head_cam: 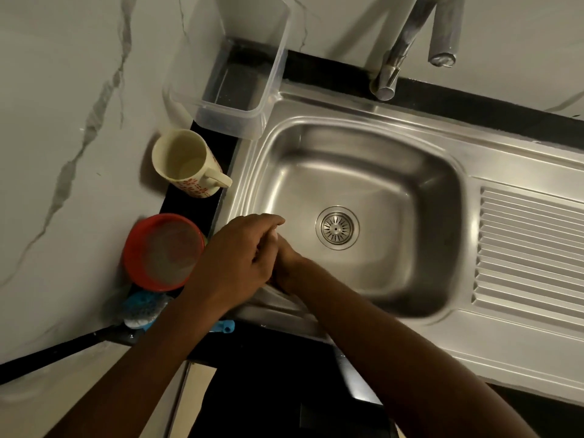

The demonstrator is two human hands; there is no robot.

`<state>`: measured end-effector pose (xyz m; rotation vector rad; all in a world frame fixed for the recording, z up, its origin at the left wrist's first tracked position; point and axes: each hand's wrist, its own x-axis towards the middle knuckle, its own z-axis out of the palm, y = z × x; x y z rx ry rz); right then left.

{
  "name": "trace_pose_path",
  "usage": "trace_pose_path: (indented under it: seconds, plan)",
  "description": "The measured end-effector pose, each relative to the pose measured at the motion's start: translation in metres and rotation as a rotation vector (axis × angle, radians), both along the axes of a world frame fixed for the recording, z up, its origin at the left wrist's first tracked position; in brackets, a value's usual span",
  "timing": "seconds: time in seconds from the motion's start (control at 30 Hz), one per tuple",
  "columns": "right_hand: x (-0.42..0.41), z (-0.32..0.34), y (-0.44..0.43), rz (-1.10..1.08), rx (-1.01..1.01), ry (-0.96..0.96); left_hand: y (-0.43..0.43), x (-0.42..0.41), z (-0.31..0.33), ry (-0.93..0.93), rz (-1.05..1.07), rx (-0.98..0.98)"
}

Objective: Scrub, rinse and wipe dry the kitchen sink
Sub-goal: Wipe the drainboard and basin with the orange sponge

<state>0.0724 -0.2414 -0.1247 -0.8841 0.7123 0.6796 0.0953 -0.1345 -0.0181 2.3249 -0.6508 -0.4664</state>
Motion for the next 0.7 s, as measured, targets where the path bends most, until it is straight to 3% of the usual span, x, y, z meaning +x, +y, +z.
trace_pose_path:
  seconds: [0.07, 0.23, 0.37, 0.43, 0.57, 0.7]
  plan:
    - [0.018, 0.007, 0.011, -0.215, 0.093, 0.019, 0.002, 0.004, 0.003, 0.004, 0.062, -0.005]
    - [0.081, 0.013, 0.009, -0.622, 0.046, 0.155, 0.004, 0.014, 0.012, -0.020, 0.157, -0.035]
    - [0.138, 0.017, -0.030, -0.723, -0.106, 0.247, 0.008, 0.016, 0.016, -0.031, 0.188, -0.031]
    - [0.159, 0.018, -0.050, -0.846, -0.020, 0.250, 0.010, 0.017, 0.016, -0.026, 0.173, -0.034]
    - [0.154, 0.000, -0.044, -0.764, -0.090, 0.138, 0.013, 0.019, 0.018, -0.020, 0.168, -0.025]
    - [0.118, -0.037, -0.012, -0.507, -0.319, -0.005, 0.012, 0.020, 0.016, -0.022, 0.167, -0.013]
